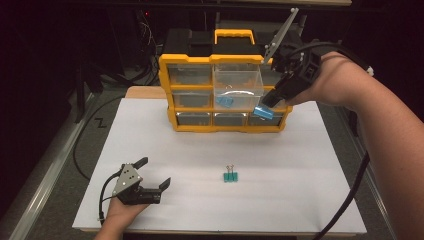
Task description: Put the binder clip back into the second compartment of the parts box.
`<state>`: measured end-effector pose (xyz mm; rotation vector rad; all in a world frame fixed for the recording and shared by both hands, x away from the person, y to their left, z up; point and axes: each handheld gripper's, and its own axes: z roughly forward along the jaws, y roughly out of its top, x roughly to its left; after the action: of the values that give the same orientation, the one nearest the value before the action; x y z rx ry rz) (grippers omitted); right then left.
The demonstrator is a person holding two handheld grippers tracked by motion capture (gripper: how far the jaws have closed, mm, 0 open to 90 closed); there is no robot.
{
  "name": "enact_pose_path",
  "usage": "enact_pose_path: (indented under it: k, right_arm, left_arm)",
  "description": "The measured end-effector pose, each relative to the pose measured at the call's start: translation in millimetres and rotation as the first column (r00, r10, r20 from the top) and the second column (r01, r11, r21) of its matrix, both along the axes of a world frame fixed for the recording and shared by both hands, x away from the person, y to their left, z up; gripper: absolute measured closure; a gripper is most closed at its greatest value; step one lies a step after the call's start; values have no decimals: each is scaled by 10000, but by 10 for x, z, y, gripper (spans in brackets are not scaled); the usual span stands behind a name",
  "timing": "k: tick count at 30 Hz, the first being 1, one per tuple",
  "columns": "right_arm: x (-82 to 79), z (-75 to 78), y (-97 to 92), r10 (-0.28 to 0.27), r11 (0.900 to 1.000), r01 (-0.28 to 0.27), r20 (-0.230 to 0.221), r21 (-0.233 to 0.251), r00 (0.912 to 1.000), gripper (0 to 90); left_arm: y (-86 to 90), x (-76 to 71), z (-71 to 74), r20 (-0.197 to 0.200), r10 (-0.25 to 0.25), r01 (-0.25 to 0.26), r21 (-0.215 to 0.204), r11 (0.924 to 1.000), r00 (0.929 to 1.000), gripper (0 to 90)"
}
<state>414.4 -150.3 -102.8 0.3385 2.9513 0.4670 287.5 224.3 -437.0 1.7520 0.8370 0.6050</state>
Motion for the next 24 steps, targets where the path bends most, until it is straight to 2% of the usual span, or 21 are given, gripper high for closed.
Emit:
enact_pose_path:
  k: [7, 13, 24]
  right_arm:
    - [19, 210, 29, -22, 10000, 20, 280, 94, 9996, 900]
    - [122, 339, 109, -129, 9998, 123, 419, 150, 9990, 900]
    - [380, 362, 356, -304, 9995, 305, 546, -20, 9980, 900]
  left_arm:
    - [0, -1, 0, -7, -34, 34, 7, 10000, 10000, 3]
    - [1, -4, 0, -34, -67, 66, -36, 10000, 10000, 3]
    - [11, -7, 0, -17, -103, 103, -73, 9999, 9999, 3]
